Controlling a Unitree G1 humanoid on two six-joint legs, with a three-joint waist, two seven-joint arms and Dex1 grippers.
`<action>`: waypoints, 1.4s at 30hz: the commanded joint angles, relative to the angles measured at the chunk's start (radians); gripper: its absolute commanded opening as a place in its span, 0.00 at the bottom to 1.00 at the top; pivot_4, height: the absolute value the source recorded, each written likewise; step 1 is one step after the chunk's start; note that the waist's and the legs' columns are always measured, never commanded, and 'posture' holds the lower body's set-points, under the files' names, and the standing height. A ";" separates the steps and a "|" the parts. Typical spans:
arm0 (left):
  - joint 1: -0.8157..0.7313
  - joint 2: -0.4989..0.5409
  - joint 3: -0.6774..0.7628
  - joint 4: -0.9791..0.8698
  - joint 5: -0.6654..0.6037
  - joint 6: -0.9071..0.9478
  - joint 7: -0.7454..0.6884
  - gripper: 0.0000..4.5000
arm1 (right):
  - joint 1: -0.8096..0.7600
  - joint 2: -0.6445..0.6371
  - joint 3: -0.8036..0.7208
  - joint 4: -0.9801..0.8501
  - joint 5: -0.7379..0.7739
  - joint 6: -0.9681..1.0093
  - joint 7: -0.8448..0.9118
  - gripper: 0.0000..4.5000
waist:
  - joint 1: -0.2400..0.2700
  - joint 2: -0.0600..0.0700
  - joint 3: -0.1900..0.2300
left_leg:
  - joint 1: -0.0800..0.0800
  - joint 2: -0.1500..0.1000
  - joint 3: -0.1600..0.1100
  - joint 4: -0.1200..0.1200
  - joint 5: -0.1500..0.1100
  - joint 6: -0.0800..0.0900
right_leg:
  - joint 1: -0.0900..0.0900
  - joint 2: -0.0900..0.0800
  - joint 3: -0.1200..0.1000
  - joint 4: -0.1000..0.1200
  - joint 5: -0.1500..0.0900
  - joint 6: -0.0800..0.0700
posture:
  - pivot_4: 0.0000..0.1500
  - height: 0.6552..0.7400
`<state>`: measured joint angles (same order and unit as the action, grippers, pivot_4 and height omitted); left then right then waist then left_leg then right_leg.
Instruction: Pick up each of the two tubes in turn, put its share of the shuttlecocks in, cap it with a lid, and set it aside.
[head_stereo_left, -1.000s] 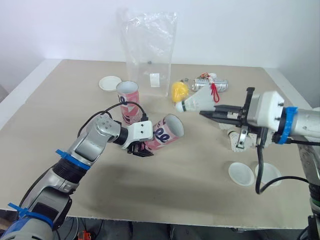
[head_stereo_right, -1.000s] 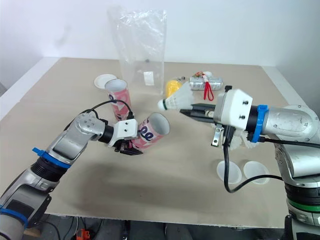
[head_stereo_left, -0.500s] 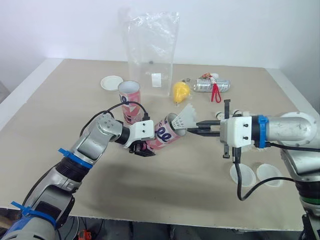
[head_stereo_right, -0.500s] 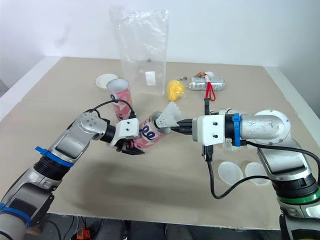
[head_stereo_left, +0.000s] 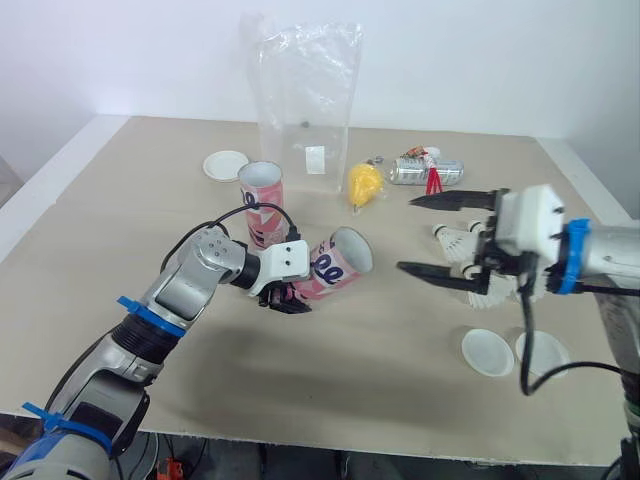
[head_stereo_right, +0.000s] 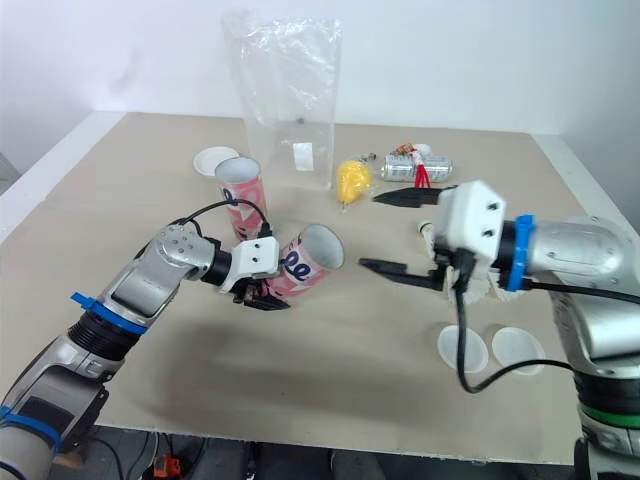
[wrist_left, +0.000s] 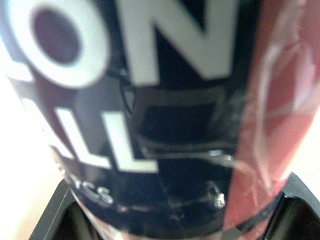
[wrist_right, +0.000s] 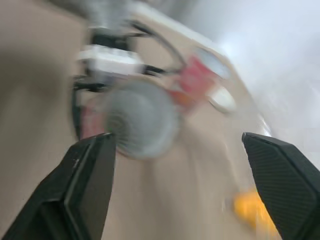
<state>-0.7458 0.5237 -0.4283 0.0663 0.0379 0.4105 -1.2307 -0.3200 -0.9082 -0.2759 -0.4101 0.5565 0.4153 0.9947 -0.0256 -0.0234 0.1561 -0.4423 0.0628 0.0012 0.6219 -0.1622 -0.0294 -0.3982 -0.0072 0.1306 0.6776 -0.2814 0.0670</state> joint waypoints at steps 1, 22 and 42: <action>-0.016 0.009 -0.029 0.011 0.018 -0.024 -0.018 0.65 | 0.148 0.062 -0.160 -0.100 0.081 0.182 -0.190 0.99 | 0.001 -0.001 0.000 | 0.000 0.000 -0.001 0.000 0.000 0.000 | 0.000 0.000 0.000 0.000 0.000 0.000 | 1.00 1.00; -0.063 -0.046 -0.072 0.010 0.019 -0.030 -0.051 0.65 | 0.567 0.303 -0.266 -0.228 0.111 0.391 -0.618 0.99 | -0.006 0.001 0.000 | -0.001 -0.002 -0.004 0.000 0.000 0.000 | 0.001 0.001 0.000 0.002 -0.007 0.000 | 1.00 1.00; -0.034 -0.050 -0.068 -0.033 0.028 0.022 -0.006 0.65 | 0.317 0.325 -0.060 0.023 -0.055 0.322 -0.649 0.99 | -0.007 0.001 0.000 | -0.001 -0.005 -0.006 0.000 0.000 0.000 | 0.003 0.001 0.001 0.002 -0.008 0.004 | 1.00 1.00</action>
<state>-0.7894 0.4640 -0.4957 0.0574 0.0600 0.4336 -1.2435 0.0171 -0.5798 -0.3302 -0.3878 0.5128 0.7604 0.3467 -0.0327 -0.0223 0.1561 -0.4434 0.0577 -0.0051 0.6215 -0.1619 -0.0289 -0.3957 -0.0060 0.1312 0.6795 -0.2891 0.0711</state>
